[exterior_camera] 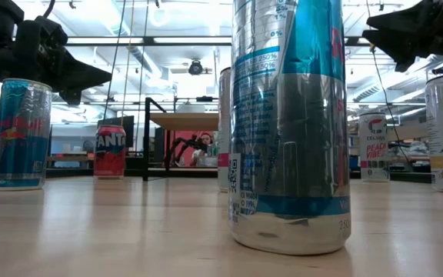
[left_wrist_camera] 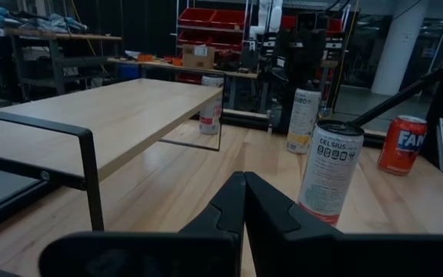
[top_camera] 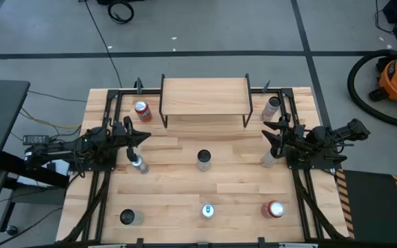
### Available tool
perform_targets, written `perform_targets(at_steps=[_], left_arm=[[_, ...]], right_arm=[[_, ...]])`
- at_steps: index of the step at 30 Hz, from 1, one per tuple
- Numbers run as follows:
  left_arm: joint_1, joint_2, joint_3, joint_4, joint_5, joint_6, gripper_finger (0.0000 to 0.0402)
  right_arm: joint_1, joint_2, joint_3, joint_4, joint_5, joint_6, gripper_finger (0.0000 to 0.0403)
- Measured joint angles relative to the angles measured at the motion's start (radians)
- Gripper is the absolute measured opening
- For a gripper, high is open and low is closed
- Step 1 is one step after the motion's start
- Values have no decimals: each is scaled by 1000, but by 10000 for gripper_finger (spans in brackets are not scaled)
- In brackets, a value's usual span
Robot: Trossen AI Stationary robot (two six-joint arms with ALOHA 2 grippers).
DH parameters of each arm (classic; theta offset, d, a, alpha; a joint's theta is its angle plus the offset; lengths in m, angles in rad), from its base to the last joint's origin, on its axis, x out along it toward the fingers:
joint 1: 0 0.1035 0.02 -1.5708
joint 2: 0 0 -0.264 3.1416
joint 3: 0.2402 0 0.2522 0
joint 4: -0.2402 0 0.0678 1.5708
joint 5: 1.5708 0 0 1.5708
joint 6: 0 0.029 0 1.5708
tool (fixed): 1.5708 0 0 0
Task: Place canned beverage on shelf
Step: Put the top white yellow soda can on the shelf
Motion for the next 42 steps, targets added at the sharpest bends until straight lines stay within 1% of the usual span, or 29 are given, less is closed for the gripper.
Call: perform_targets(at_steps=[5,9,13,17,25,29,33,38,42], left_arm=[[0,0,0,0,0,38,14],[0,0,0,0,0,46,14],[0,0,0,0,0,68,14],[0,0,0,1,0,78,14],[0,0,0,0,0,71,14],[0,0,0,0,0,68,14],[0,0,0,0,0,68,14],[0,0,0,0,0,49,14],[0,0,0,0,0,41,14]], right_arm=[[0,0,0,1,-41,43,182],[0,0,0,2,-95,56,189],[0,0,0,-1,-100,94,205],[0,0,0,-6,-100,101,240],[0,0,0,-44,-100,124,345],[0,0,0,-42,-99,119,375],[0,0,0,-42,-99,119,385],[0,0,0,-41,-99,118,384],[0,0,0,7,-98,117,383]])
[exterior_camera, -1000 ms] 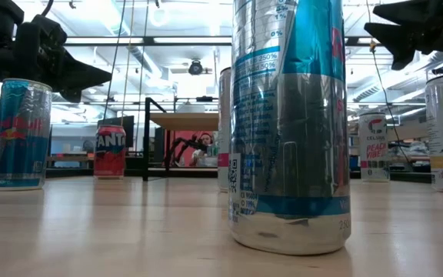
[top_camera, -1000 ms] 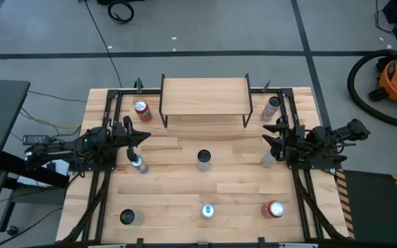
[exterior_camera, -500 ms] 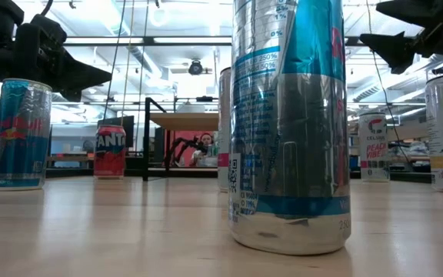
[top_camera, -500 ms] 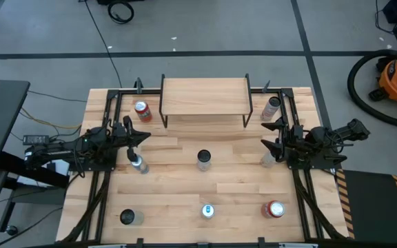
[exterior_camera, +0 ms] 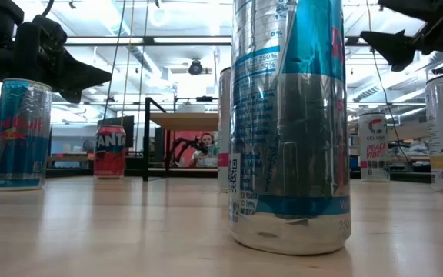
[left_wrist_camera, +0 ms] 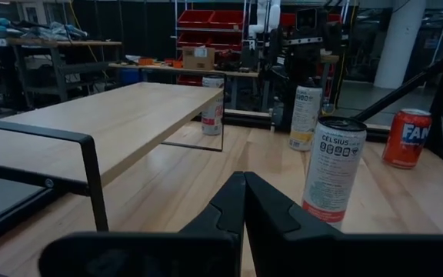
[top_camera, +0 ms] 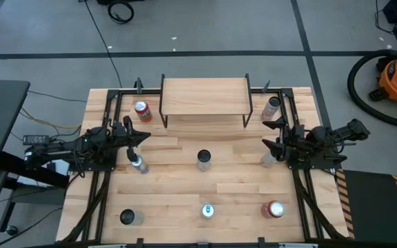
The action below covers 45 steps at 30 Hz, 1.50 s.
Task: Place canned beverage on shelf
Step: Put the top white yellow soda can on the shelf
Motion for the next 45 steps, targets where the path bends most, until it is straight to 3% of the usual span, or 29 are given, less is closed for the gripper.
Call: perform_targets(at_steps=[9,32,37,45], left_arm=[[0,0,0,0,0,1,14],[0,0,0,1,0,0,14],[0,0,0,11,0,0,14],[0,0,0,34,0,0,14]], right_arm=[[0,0,0,33,0,118,383],[0,0,0,138,66,63,383],[12,0,45,61,27,70,383],[50,29,271,-333,27,88,383]])
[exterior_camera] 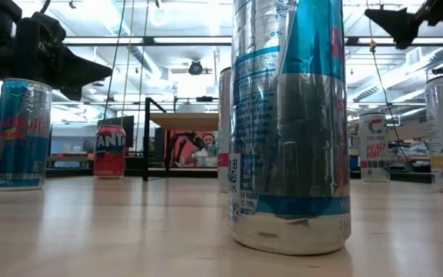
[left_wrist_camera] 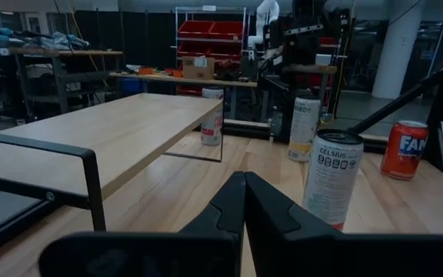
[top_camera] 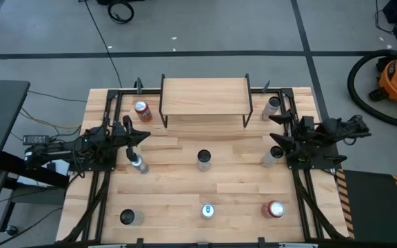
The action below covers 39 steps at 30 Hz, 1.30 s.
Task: Place canned beverage on shelf
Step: Put the top white yellow soda can on the shelf
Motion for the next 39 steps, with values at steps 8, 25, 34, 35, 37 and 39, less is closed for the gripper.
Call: perform_targets(at_steps=[8,25,34,35,37,39], left_arm=[[0,0,0,-2,0,0,14],[0,0,0,5,0,-26,14],[0,0,0,5,0,-26,14],[0,0,0,5,0,-26,14],[0,0,0,5,0,-26,14],[0,0,0,5,0,-26,14]], right_arm=[[6,105,202,-392,87,121,383],[6,438,488,-659,4,152,374],[6,506,671,-1054,-60,367,374],[6,507,674,-1073,-63,398,374],[6,507,674,-1097,-91,452,374],[6,509,674,-1112,-143,485,374]])
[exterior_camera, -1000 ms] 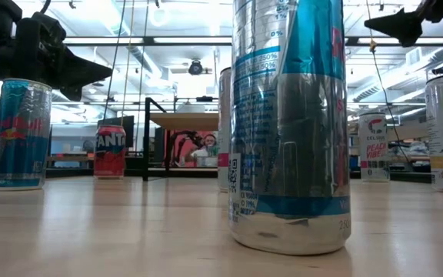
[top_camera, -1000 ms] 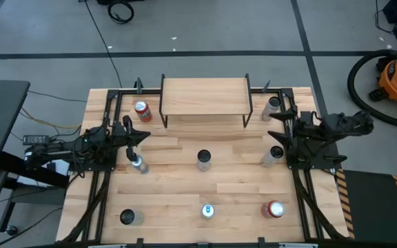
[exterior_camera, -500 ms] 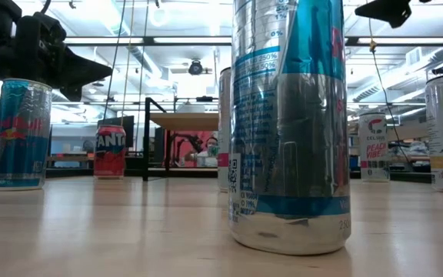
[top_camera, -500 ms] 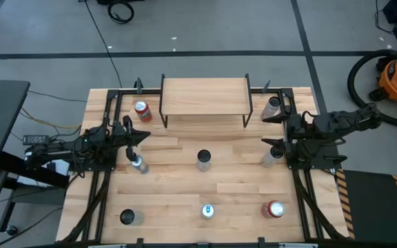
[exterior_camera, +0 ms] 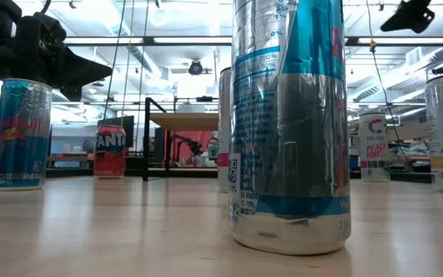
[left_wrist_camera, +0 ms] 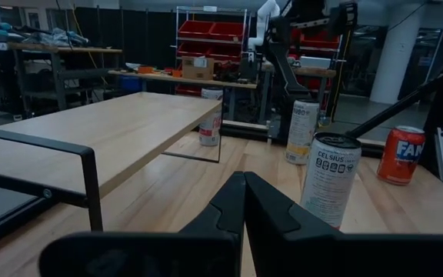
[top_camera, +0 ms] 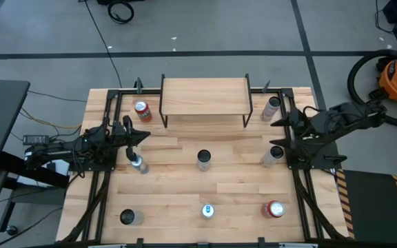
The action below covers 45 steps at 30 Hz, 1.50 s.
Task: Place canned beverage on shelf
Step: Put the top white yellow soda can on the shelf
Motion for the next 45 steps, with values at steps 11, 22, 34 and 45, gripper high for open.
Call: perform_targets(at_steps=[11,22,34,45], left_arm=[[0,0,0,20,0,0,14],[0,0,0,22,0,1,14],[0,0,0,22,0,4,14],[0,0,0,21,0,4,14]], right_arm=[[0,98,0,-65,-59,-6,374],[-1,164,0,-110,-120,24,374],[-1,194,0,-308,-101,218,374],[-1,267,-46,-302,-192,298,374]])
